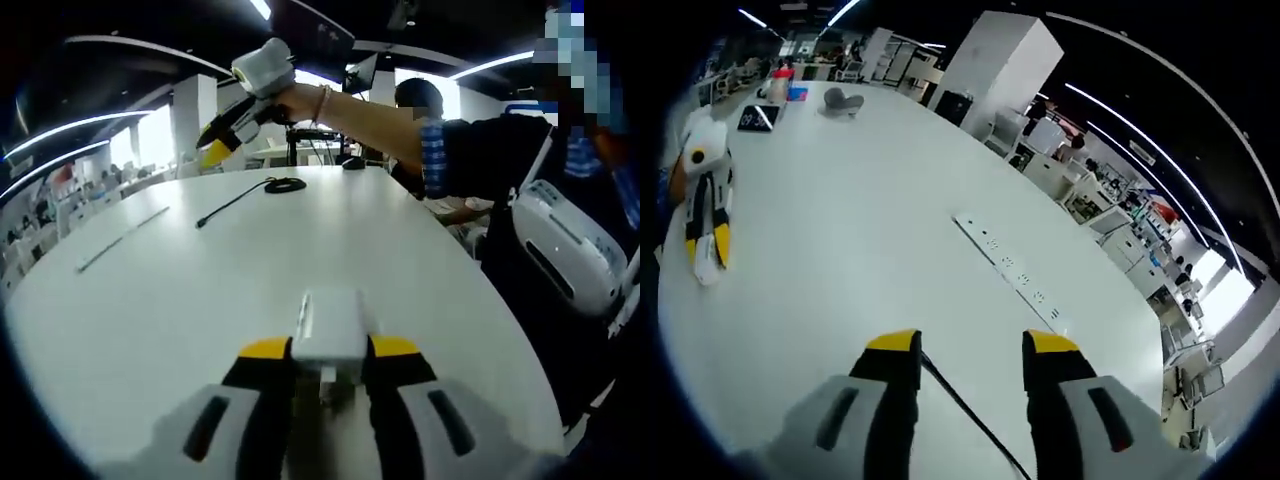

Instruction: Plug the desk Type‑C cable into the charger adapter.

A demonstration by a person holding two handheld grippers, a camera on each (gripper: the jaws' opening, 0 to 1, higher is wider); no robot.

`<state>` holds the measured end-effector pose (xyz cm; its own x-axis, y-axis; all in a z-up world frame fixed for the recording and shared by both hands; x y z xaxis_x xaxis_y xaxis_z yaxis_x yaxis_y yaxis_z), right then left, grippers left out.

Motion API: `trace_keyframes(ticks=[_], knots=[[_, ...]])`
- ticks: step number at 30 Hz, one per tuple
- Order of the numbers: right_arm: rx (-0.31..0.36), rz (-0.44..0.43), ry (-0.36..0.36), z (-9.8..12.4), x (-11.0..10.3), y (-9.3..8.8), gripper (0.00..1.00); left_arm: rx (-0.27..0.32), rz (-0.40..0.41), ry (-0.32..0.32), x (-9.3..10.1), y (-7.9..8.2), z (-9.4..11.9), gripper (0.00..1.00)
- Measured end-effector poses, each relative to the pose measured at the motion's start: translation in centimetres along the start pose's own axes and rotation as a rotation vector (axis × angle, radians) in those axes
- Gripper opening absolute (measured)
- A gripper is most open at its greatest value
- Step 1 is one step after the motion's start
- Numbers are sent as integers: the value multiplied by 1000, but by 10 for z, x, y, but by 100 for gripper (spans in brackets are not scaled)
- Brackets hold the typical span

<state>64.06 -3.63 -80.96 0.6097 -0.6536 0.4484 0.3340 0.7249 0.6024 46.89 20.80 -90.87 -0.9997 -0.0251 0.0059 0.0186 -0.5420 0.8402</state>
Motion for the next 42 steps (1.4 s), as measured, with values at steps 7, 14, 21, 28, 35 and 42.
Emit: trace_keyframes(ticks=[7,14,21,28,35,42], knots=[[-87,133,8,-18,9,-4,38,2,1,0,0,0,1,27],[-164,244,139,-38,-8,-13,36,4,0,0,2,0,1,27],[-257,304,200,-52,-14,-21,29,4,-3,-1,3,0,1,27],[-339,348,262,-65,-16,-31,24,5,-3,-2,2,1,1,27],[-368,405,340,-76,-16,-34,20,6,-2,-4,0,2,1,27],[-391,421,436,-79,-24,-37,15,8,-3,-7,-1,2,1,27]])
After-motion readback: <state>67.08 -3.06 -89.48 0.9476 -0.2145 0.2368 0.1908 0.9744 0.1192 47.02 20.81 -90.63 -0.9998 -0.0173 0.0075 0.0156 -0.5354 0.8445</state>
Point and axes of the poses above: the point that each gripper's makers call its tool centre point, and the gripper's own axes: z roughly backward along the fingers, x roughly to its right, y roughly out of its top, the point moved 4 cm from there along z, roughly backward along the fingers, and after that the axes turned 6 degrees about -x, right-handed, at the moved point
